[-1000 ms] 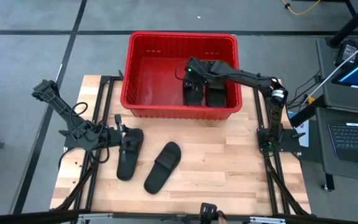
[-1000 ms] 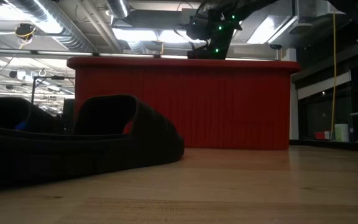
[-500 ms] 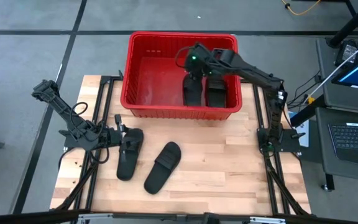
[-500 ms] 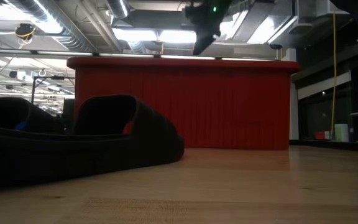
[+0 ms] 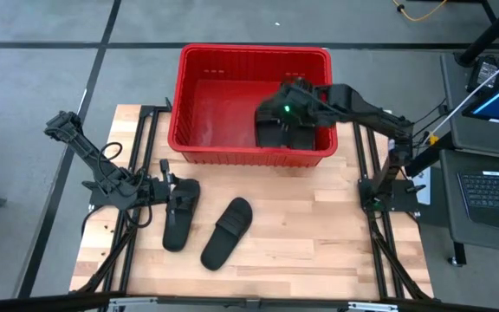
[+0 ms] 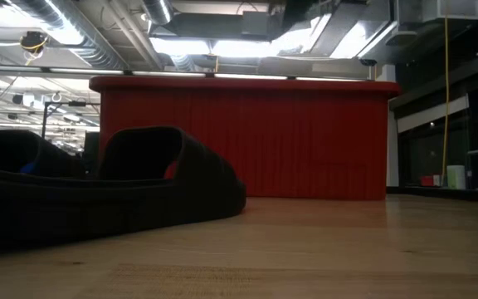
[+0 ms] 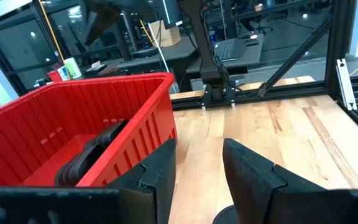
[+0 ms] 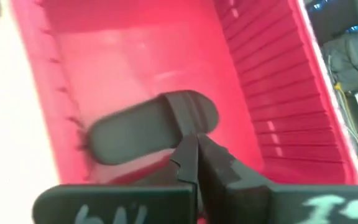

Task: Pick and place slides into bin
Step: Put the right black slide into the red bin

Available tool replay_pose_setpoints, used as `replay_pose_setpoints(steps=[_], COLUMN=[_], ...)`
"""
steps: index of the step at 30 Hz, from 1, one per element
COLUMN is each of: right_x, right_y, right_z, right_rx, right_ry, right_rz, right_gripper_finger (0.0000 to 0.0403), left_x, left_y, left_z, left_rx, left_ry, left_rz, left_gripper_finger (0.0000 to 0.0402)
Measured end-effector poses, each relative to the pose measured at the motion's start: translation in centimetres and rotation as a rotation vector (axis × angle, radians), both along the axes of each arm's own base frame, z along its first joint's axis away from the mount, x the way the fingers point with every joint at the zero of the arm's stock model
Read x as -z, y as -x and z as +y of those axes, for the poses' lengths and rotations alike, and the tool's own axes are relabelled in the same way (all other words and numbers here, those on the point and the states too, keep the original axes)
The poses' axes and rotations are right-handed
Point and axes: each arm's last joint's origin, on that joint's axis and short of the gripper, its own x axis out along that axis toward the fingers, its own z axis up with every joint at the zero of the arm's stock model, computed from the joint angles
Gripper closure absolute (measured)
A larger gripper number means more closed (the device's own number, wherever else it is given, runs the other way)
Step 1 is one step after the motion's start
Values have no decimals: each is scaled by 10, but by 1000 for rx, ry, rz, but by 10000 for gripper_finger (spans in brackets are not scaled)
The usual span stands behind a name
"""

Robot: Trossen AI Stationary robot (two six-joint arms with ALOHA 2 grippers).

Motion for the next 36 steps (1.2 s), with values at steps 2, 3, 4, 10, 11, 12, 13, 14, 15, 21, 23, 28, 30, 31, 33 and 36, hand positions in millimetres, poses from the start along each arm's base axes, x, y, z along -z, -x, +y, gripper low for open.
replay_pose_setpoints(steps=[2, 3, 4, 10, 11, 12, 13, 14, 15, 21, 23, 28, 30, 31, 33, 36], right_x=[4, 7, 11, 56, 63, 71, 78, 86, 92, 126, 135, 157, 166, 169, 176, 184], right_y=[0, -1, -1, -7, -7, -5, -3, -1, 2, 20, 26, 33, 33, 33, 33, 34], right_z=[12, 17, 22, 47, 52, 56, 62, 67, 73, 102, 108, 115, 116, 117, 118, 118], right_rx=[-16, -29, -40, -90, -100, -113, -123, -131, -146, -250, -271, -354, -399, -423, -465, -498], right_ry=[-10, -14, -17, -39, -41, -44, -48, -55, -57, -66, -72, -135, -167, -177, -183, -169], right_rz=[-23, -29, -41, -93, -108, -125, -139, -164, -184, -341, -393, -495, -528, -541, -569, -592], right_gripper_finger=[398, 399, 399, 400, 400, 400, 400, 400, 401, 400, 400, 400, 400, 400, 400, 400], left_x=[0, 0, 0, 0, 0, 0, 0, 0, 0, 0, 0, 0, 1, 1, 1, 1], left_y=[0, 0, 0, 0, 0, 0, 0, 0, 0, 0, 0, 0, 0, 0, 0, 0], left_z=[0, 0, 0, 0, 0, 0, 0, 0, 0, 0, 0, 0, 0, 0, 0, 0], left_rx=[1, 0, 0, 0, 0, 0, 0, 1, 1, 5, 5, 5, 5, 5, 6, 7], left_ry=[0, 0, 0, -1, -1, -1, -3, -9, -16, -53, -53, -54, -57, -56, -59, -71], left_rz=[1, 0, 0, 1, 1, 1, 2, 4, 7, 17, 18, 19, 21, 20, 22, 26], left_gripper_finger=[274, 274, 274, 274, 274, 274, 274, 274, 274, 274, 274, 274, 274, 274, 274, 274])
